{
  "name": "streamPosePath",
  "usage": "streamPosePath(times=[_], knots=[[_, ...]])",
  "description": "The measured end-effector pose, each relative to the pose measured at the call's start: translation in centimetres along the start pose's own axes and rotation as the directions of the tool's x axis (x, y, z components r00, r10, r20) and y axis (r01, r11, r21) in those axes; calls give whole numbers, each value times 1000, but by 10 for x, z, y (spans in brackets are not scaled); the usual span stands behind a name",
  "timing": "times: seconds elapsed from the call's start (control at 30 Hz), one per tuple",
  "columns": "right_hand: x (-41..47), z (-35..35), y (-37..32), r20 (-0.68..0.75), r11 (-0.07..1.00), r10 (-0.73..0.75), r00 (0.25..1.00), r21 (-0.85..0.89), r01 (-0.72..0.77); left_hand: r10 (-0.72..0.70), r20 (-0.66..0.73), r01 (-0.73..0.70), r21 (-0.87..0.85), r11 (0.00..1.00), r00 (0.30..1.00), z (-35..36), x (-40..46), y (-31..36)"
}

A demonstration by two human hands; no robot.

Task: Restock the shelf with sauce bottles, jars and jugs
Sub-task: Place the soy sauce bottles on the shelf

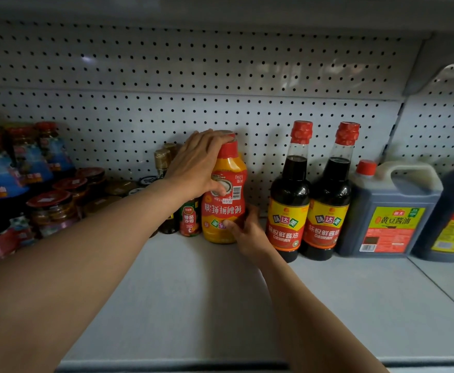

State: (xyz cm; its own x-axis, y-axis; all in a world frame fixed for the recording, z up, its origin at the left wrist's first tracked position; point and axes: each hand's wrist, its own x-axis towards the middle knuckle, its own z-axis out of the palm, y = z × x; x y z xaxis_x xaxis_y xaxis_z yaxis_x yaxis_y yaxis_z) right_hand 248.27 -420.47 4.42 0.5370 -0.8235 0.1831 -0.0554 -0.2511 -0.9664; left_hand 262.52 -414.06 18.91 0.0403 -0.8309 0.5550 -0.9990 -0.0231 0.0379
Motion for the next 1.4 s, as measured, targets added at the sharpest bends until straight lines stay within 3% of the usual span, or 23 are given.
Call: streamPosePath(times=[0.63, 0.97, 1.2, 1.4], knots=[[-1, 4, 7, -30, 997, -69, 997, 19, 70, 9, -15, -10, -44, 999, 1000, -1, -1, 1], [4, 4, 17, -40, 996, -91, 995, -25, 90, 15, -16, -15, 32, 999, 1000, 8, 4, -3], [-16, 15, -1, -147, 993, -3, 989, -114, -14, -141, 49, 133, 133, 982, 989, -11, -9, 13], [-55, 21, -23, -276, 948, 39, 960, -292, -123, -378, 46, 380, -140, 914, 925, -41, -64, 16]])
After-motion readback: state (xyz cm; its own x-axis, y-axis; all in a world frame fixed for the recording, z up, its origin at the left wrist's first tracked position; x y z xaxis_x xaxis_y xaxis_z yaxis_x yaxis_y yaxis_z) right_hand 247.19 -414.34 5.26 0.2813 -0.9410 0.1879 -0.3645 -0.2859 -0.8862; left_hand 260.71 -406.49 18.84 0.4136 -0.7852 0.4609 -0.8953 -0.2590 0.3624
